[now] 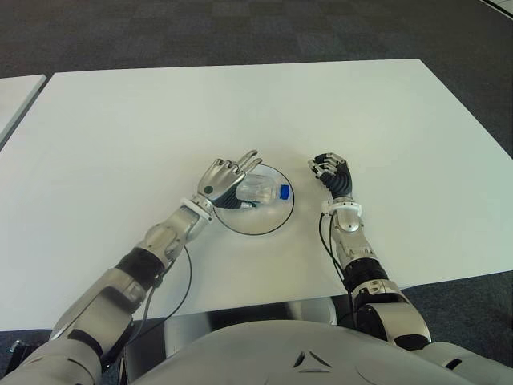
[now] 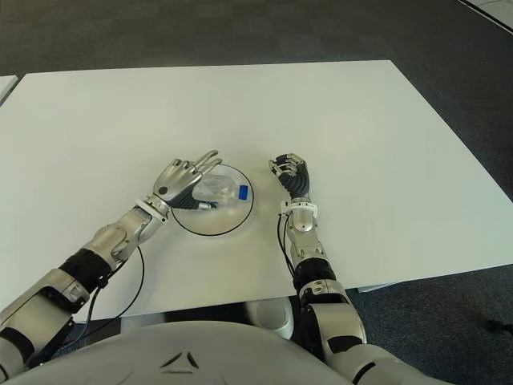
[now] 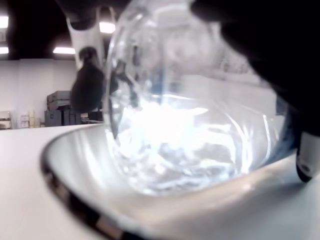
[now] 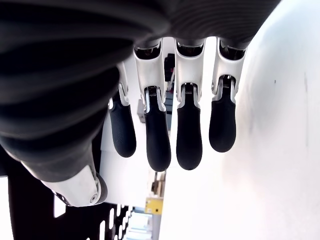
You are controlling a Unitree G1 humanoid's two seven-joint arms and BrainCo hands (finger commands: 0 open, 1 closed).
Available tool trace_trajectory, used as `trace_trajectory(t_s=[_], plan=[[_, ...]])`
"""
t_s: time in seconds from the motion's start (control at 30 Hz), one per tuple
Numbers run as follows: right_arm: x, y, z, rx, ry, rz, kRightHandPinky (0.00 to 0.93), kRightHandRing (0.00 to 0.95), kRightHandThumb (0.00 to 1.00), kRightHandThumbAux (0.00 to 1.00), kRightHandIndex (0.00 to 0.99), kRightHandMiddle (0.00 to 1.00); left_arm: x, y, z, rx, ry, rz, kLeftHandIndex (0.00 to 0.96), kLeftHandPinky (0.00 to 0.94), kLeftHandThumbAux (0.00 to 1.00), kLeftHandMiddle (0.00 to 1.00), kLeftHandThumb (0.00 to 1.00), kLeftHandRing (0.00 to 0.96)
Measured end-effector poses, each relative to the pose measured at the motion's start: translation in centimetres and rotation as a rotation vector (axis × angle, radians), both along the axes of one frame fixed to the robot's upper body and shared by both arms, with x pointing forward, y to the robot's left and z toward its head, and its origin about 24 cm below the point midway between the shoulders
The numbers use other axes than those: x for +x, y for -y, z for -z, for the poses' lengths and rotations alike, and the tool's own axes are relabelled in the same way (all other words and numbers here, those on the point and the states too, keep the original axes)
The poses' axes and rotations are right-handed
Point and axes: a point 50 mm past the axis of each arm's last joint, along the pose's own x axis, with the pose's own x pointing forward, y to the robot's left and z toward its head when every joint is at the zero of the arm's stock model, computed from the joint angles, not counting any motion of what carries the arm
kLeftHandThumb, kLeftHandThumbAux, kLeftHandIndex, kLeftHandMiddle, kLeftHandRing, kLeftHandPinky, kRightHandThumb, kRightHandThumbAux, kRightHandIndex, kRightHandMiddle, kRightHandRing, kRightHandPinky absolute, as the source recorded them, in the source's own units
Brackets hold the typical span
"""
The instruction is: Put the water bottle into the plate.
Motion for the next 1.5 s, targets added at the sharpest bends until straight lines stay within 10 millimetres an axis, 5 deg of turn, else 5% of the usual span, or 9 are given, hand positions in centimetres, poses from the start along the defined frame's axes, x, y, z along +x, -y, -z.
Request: trace_trajectory(t_s=[0.5, 1.23, 1.5], plan=[[0.0, 0.0, 0.0, 0.002, -0.002, 0.000, 0.563, 0.537, 0.710, 0.730, 0.430, 0.519, -0.5, 0.1, -0.5, -0.130, 0.139, -0.027, 0.000, 0.000, 0.453, 0.000, 0.001, 0.000], [0.0, 0.1, 0.0, 0.003, -0.004, -0.009, 0.533, 0.523, 0.710, 0.729, 0.431, 0.515, -1.1, -0.7, -0.6, -0.830, 0.082, -0.106, 0.000, 0.000, 0.483, 0.000, 0.038, 0.000], [0.0, 0.1, 0.0, 0.002, -0.003, -0.010, 0.549, 0.527, 0.710, 0.729, 0.431, 0.517, -1.0, -1.6, -0.1, -0.903, 0.033, -0.163, 0.000, 0.000, 0.487, 0.000, 0.004, 0.000]])
